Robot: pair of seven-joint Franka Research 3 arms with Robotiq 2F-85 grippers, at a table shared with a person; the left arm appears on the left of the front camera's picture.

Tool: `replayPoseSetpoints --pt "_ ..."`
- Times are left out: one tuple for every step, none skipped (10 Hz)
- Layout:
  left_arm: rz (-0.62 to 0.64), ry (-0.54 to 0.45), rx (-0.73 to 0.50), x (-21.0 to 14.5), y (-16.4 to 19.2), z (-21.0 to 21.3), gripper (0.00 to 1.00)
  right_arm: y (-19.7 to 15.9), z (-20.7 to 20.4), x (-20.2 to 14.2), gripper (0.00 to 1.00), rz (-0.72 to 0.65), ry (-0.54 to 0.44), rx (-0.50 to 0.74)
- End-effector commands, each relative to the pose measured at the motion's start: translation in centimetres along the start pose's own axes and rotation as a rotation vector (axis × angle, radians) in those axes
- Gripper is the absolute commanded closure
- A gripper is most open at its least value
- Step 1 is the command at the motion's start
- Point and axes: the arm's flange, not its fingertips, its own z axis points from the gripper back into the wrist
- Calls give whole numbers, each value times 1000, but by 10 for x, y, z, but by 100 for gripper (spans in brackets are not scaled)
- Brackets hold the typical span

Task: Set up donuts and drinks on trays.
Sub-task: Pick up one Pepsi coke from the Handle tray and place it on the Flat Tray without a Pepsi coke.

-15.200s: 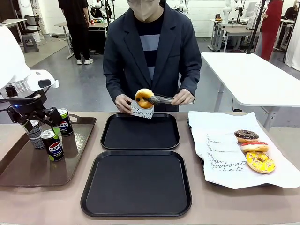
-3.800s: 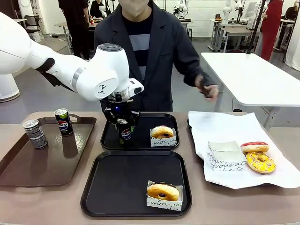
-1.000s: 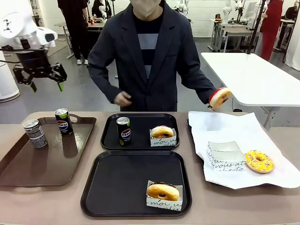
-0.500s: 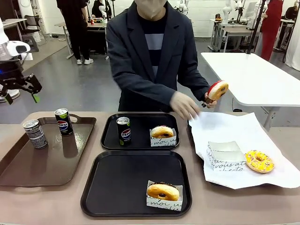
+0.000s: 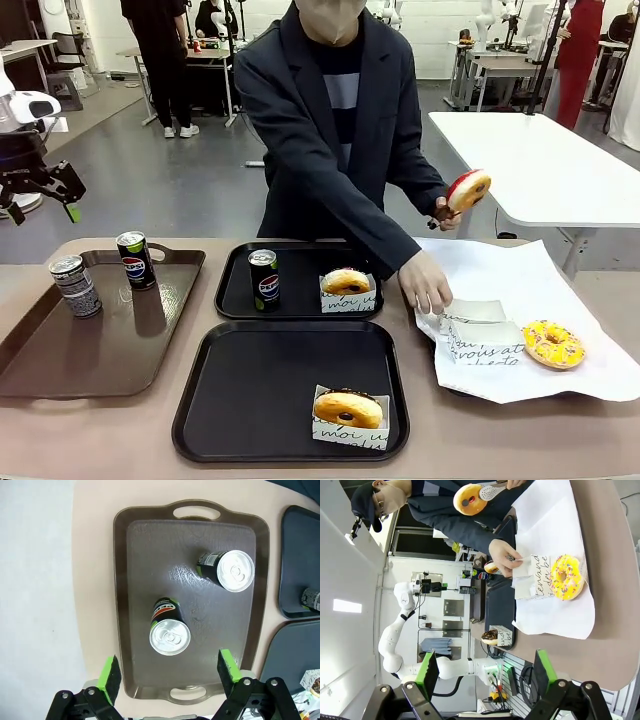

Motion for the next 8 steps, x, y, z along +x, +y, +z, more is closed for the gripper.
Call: replayPoseSetpoints --pt "21 -6 1 0 -2 2 0 0 1 1 0 21 -8 18" --pt "21 -6 1 0 -2 2 0 0 1 1 0 21 -8 18" --pt "21 -6 1 0 -2 2 0 0 1 1 0 21 -8 18" --pt "1 0 0 0 0 0 0 0 1 1 0 21 -8 18" --pt "-44 7 -5 -5 -1 -6 0 0 1 1 0 21 -8 18" --pt "-50 -16 2 -12 1 -8 0 0 1 1 0 21 -8 18" --pt "-49 -48 -6 -19 5 -13 0 0 1 1 0 21 -8 18" --pt "-39 -66 -3 -23 11 -20 0 0 1 1 0 21 -8 18"
